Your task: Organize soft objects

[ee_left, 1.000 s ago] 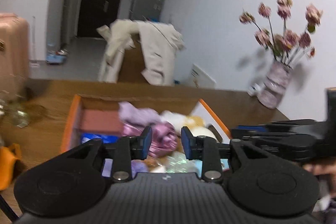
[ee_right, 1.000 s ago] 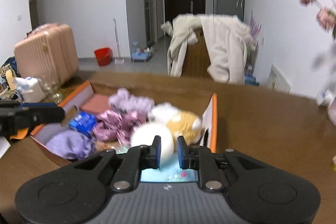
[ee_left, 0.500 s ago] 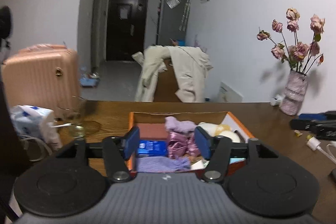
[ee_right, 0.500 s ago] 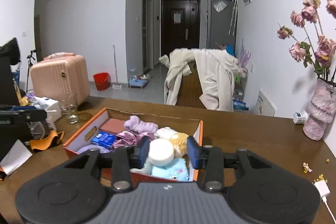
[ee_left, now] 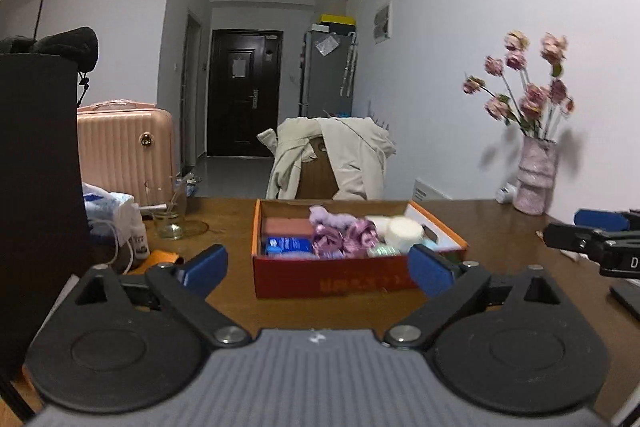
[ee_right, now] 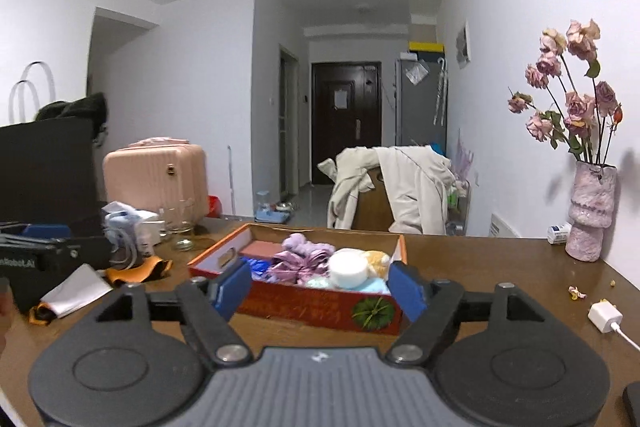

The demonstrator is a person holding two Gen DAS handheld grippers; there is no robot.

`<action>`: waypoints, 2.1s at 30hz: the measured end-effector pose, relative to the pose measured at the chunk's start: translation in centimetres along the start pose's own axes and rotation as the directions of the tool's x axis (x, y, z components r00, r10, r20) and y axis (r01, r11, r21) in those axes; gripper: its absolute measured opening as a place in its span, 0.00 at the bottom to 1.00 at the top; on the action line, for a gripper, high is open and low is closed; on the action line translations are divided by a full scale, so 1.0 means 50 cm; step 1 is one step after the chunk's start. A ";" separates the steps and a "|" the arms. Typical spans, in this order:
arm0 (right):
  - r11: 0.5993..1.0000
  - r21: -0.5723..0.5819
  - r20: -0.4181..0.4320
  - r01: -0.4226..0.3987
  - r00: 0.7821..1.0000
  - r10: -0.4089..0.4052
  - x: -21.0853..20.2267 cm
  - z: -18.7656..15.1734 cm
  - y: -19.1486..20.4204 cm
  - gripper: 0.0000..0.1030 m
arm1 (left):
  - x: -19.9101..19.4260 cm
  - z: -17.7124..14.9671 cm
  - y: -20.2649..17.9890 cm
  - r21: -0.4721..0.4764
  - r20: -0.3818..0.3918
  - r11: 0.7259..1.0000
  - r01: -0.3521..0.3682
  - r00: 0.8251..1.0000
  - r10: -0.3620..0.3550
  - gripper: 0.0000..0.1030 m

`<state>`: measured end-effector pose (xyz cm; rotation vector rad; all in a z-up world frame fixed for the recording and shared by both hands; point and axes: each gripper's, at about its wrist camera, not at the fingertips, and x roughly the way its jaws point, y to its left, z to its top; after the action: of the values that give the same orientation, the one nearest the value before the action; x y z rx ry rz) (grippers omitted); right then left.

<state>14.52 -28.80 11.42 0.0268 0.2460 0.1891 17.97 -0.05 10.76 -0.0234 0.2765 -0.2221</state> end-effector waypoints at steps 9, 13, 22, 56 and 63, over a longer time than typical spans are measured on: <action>1.000 -0.021 0.037 -0.017 0.999 0.017 -0.128 -0.083 0.080 0.81 | -0.118 -0.086 -0.016 -0.023 0.016 1.000 -0.013 1.000 0.013 1.00; 0.999 -0.036 0.057 -0.010 0.998 0.012 -0.176 -0.120 0.110 0.84 | -0.161 -0.120 -0.024 -0.022 0.025 0.999 -0.038 0.999 0.039 1.00; 0.997 -0.063 0.059 0.034 0.998 -0.030 -0.221 -0.187 0.137 0.87 | -0.226 -0.165 -0.048 0.017 0.068 0.997 -0.074 0.995 0.073 1.00; 1.000 -0.019 0.054 0.025 0.998 -0.024 -0.232 -0.206 0.144 0.87 | -0.257 -0.196 -0.062 0.036 0.078 0.999 -0.039 0.996 0.036 1.00; 1.000 -0.019 0.055 0.025 0.998 -0.024 -0.232 -0.206 0.144 0.87 | -0.264 -0.195 -0.056 0.030 0.090 0.999 -0.041 0.995 0.038 1.00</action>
<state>-0.34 -23.89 4.55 0.0100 0.1895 0.1663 2.33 0.18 5.06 0.0041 0.1837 -0.1855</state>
